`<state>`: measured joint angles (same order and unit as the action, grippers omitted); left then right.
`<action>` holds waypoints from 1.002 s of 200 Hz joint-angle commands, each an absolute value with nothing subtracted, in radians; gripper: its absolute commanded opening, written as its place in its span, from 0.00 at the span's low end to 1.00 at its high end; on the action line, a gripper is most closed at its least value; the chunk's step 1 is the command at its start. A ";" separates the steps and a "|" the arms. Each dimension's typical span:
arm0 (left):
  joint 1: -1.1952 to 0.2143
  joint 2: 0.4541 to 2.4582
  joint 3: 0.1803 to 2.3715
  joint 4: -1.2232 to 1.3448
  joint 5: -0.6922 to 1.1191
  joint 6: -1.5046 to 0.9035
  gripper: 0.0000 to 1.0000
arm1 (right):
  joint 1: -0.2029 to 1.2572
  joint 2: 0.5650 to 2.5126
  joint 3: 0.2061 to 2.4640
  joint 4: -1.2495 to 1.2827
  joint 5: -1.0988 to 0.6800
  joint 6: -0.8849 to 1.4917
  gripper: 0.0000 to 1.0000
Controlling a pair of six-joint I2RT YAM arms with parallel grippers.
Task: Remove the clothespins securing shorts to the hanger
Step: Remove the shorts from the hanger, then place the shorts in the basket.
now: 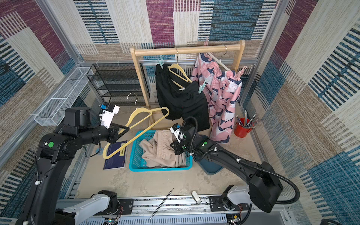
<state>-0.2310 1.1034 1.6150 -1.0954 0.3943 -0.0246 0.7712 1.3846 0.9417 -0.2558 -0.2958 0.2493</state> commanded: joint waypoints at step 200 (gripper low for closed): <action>-0.227 1.155 1.507 -0.921 0.431 -0.089 0.00 | 0.812 1.435 1.034 -0.180 -0.123 0.253 0.50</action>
<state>-0.2279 1.1530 1.5124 -0.9646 0.4038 -0.0681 0.8173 1.4384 1.0004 -0.1932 -0.1661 0.2813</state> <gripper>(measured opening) 0.088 0.498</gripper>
